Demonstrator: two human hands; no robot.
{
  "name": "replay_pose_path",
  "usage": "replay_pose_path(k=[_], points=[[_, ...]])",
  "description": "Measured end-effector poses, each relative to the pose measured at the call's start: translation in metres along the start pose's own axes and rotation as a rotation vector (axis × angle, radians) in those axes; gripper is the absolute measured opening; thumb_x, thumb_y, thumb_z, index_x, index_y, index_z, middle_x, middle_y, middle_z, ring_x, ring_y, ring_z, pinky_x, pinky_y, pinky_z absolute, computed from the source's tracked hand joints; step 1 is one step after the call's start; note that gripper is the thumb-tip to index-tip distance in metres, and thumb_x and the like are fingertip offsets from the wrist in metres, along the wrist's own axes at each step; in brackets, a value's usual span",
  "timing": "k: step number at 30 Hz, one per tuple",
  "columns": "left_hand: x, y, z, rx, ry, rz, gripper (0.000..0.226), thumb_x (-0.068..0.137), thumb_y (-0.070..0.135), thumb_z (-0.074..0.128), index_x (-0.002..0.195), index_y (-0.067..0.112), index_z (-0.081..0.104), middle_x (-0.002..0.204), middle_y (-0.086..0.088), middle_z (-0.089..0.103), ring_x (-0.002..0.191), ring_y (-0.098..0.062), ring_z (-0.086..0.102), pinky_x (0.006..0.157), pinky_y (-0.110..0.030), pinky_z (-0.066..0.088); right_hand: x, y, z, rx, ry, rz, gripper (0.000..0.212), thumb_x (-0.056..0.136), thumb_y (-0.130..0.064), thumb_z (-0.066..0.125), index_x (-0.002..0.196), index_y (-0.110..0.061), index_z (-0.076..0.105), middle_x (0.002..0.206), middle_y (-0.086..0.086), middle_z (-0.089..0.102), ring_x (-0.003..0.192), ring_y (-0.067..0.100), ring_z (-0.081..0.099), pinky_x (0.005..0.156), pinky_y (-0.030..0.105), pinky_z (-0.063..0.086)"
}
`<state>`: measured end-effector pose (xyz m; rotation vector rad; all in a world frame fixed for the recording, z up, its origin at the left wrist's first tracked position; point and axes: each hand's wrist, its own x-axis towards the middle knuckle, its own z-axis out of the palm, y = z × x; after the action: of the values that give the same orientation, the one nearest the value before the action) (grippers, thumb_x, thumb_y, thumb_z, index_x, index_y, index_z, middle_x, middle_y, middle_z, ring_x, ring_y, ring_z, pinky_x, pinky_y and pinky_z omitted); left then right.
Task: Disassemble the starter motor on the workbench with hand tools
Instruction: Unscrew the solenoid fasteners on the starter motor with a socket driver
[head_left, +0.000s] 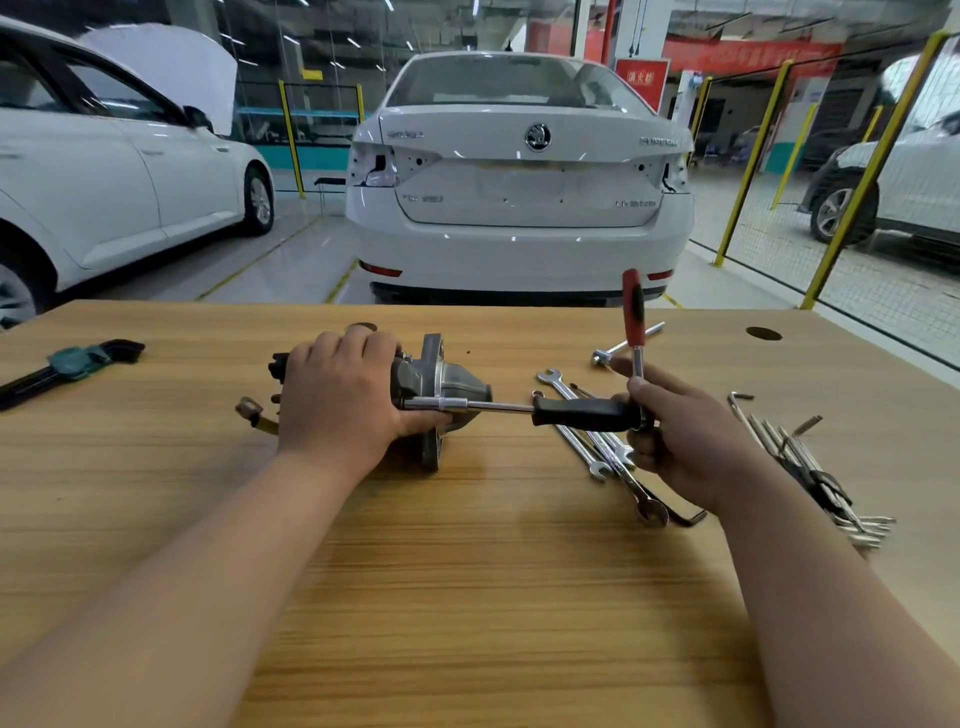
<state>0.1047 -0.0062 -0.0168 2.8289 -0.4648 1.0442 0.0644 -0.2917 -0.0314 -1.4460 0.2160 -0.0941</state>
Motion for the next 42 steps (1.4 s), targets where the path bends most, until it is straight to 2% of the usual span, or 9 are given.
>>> replay_pose_path(k=[5, 9, 18, 22, 26, 28, 35, 39, 42], points=[[0.005, 0.001, 0.005, 0.012, 0.003, 0.001, 0.083, 0.062, 0.082, 0.041, 0.094, 0.007, 0.061, 0.088, -0.011, 0.062, 0.078, -0.031, 0.055, 0.071, -0.04, 0.039, 0.001, 0.004, -0.005, -0.014, -0.041, -0.18, 0.043, 0.098, -0.001, 0.052, 0.096, -0.034, 0.079, 0.102, 0.007, 0.064, 0.074, 0.013, 0.065, 0.068, 0.024, 0.055], [0.012, 0.002, 0.007, 0.018, 0.012, 0.004, 0.077, 0.059, 0.077, 0.053, 0.092, 0.008, 0.061, 0.087, -0.011, 0.062, 0.08, -0.031, 0.055, 0.072, -0.04, 0.038, -0.002, 0.009, -0.006, -0.043, -0.039, -0.315, 0.053, 0.093, 0.014, 0.05, 0.1, -0.029, 0.08, 0.122, 0.009, 0.069, 0.113, 0.024, 0.066, 0.096, 0.033, 0.053], [0.012, 0.0, 0.008, 0.025, 0.011, 0.025, 0.082, 0.061, 0.081, 0.042, 0.093, 0.009, 0.061, 0.088, -0.01, 0.062, 0.08, -0.031, 0.055, 0.072, -0.039, 0.038, -0.014, 0.001, -0.014, 0.08, -0.028, -0.317, 0.032, 0.09, 0.01, 0.056, 0.106, -0.014, 0.069, 0.104, 0.006, 0.076, 0.096, 0.02, 0.073, 0.078, 0.023, 0.058], [0.013, 0.0, 0.009, 0.024, 0.013, 0.033, 0.084, 0.064, 0.081, 0.038, 0.094, 0.006, 0.061, 0.088, -0.013, 0.062, 0.079, -0.032, 0.055, 0.072, -0.041, 0.039, -0.008, 0.003, -0.014, -0.06, 0.101, -0.3, 0.011, 0.093, -0.011, 0.063, 0.1, -0.01, 0.072, 0.076, 0.004, 0.074, 0.064, 0.018, 0.07, 0.056, 0.022, 0.055], [0.012, 0.001, 0.009, 0.031, 0.01, 0.04, 0.083, 0.065, 0.08, 0.036, 0.095, 0.006, 0.06, 0.087, -0.013, 0.061, 0.078, -0.032, 0.054, 0.071, -0.042, 0.039, 0.004, 0.01, -0.009, -0.277, 0.276, -0.164, 0.041, 0.095, -0.047, 0.058, 0.087, -0.009, 0.071, 0.061, 0.014, 0.065, 0.047, 0.019, 0.052, 0.051, 0.033, 0.043], [0.012, 0.0, 0.01, 0.023, 0.016, 0.043, 0.082, 0.065, 0.079, 0.038, 0.094, 0.006, 0.06, 0.087, -0.013, 0.061, 0.078, -0.032, 0.054, 0.071, -0.042, 0.038, 0.006, 0.012, -0.006, -0.317, 0.302, -0.091, 0.044, 0.096, -0.05, 0.055, 0.085, -0.01, 0.069, 0.059, 0.008, 0.065, 0.042, 0.016, 0.047, 0.047, 0.031, 0.039], [0.007, -0.003, 0.013, -0.017, 0.076, 0.041, 0.076, 0.063, 0.076, 0.048, 0.091, 0.007, 0.06, 0.084, -0.011, 0.061, 0.075, -0.032, 0.054, 0.069, -0.041, 0.038, 0.0, 0.014, -0.001, -0.195, 0.255, -0.173, 0.028, 0.098, -0.036, 0.058, 0.091, -0.011, 0.07, 0.064, 0.007, 0.061, 0.037, 0.011, 0.043, 0.037, 0.023, 0.035], [0.002, -0.002, 0.011, -0.03, 0.113, 0.028, 0.078, 0.064, 0.076, 0.044, 0.093, 0.005, 0.061, 0.085, -0.013, 0.061, 0.076, -0.033, 0.054, 0.07, -0.042, 0.039, -0.009, 0.01, -0.003, -0.071, 0.136, -0.275, 0.012, 0.098, -0.015, 0.058, 0.098, -0.016, 0.07, 0.065, -0.002, 0.063, 0.047, 0.012, 0.051, 0.046, 0.026, 0.044], [-0.003, -0.002, 0.011, -0.039, 0.131, 0.006, 0.072, 0.063, 0.069, 0.059, 0.094, 0.004, 0.061, 0.087, -0.014, 0.062, 0.078, -0.035, 0.055, 0.072, -0.044, 0.039, -0.014, 0.009, -0.004, 0.039, 0.003, -0.256, 0.034, 0.092, 0.008, 0.053, 0.08, -0.021, 0.066, 0.083, 0.003, 0.066, 0.061, 0.016, 0.059, 0.054, 0.029, 0.052]])
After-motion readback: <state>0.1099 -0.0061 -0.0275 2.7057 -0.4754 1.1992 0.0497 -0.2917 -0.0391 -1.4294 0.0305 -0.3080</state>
